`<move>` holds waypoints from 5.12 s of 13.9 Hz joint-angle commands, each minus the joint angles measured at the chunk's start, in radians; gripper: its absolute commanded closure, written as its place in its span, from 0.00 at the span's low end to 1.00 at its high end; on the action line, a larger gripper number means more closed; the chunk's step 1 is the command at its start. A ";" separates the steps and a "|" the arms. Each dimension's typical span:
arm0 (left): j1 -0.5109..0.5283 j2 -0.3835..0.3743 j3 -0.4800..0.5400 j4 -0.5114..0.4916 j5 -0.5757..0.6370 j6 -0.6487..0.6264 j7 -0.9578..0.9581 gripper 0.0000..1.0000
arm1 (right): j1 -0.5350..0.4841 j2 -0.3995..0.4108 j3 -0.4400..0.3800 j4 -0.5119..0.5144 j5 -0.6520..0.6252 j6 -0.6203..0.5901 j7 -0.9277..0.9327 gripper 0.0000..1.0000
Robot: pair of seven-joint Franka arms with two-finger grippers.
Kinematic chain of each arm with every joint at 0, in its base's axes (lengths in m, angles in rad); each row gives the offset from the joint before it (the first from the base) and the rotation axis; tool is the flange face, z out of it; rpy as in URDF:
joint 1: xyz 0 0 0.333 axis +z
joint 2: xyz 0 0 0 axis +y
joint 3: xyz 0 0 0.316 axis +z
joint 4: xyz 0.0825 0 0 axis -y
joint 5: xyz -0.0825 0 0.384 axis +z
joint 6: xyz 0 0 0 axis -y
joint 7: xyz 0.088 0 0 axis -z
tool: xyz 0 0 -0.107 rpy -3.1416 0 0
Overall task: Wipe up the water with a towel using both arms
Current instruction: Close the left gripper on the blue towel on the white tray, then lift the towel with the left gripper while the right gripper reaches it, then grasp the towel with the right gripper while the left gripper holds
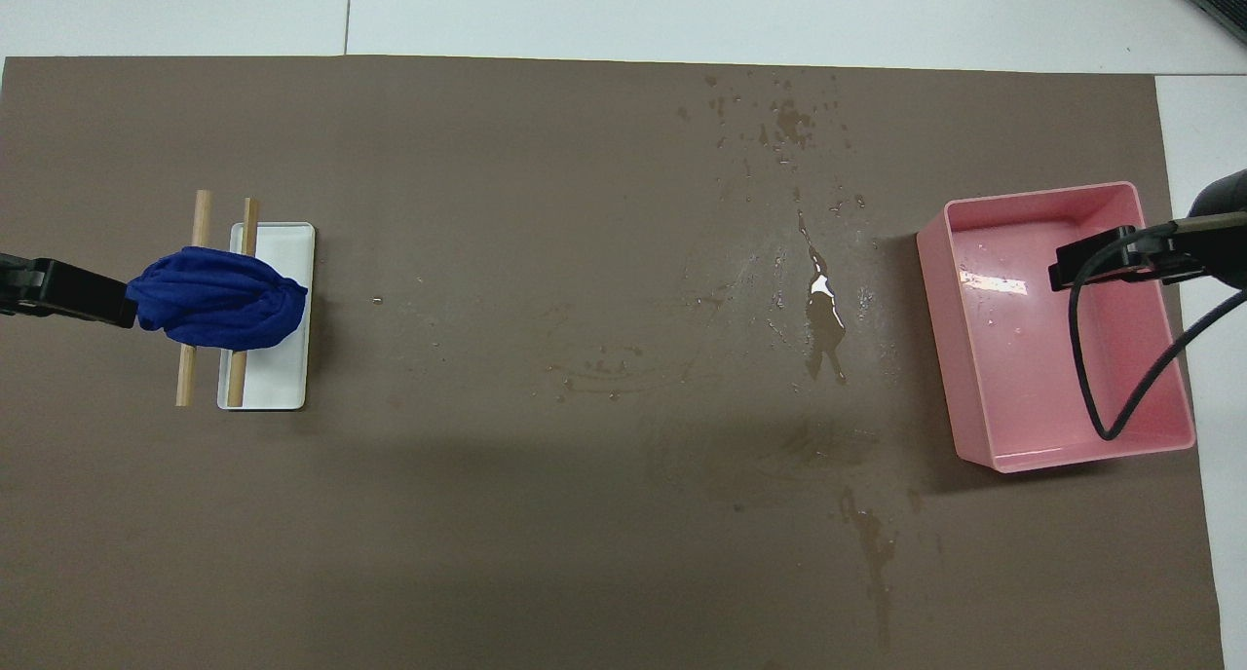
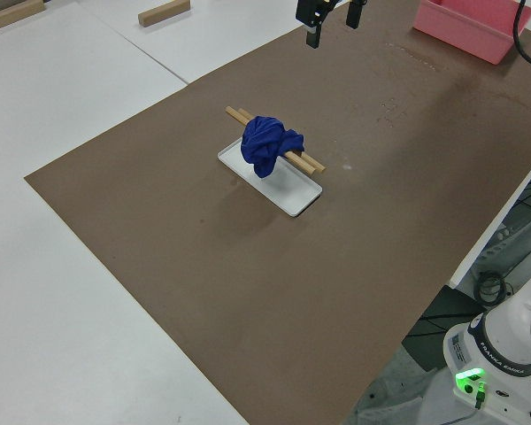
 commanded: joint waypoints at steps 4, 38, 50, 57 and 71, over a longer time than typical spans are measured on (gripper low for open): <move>-0.006 -0.027 0.011 -0.047 0.016 0.055 0.000 0.00 | -0.018 -0.005 0.010 0.003 0.020 -0.008 0.013 0.00; 0.077 0.045 0.014 -0.307 -0.349 0.541 -0.662 1.00 | 0.034 -0.043 0.022 -0.095 0.250 0.113 0.460 0.00; 0.045 -0.094 -0.279 -0.314 -0.639 0.611 -1.528 1.00 | 0.338 -0.036 0.024 -0.293 0.684 0.752 1.244 0.00; 0.039 -0.108 -0.487 -0.385 -0.639 0.927 -1.660 1.00 | 0.446 -0.017 0.024 -0.354 0.689 0.843 1.277 0.00; -0.072 -0.143 -0.492 -0.465 -0.639 1.063 -1.718 1.00 | 0.427 0.076 0.024 -0.359 0.880 0.828 1.280 0.00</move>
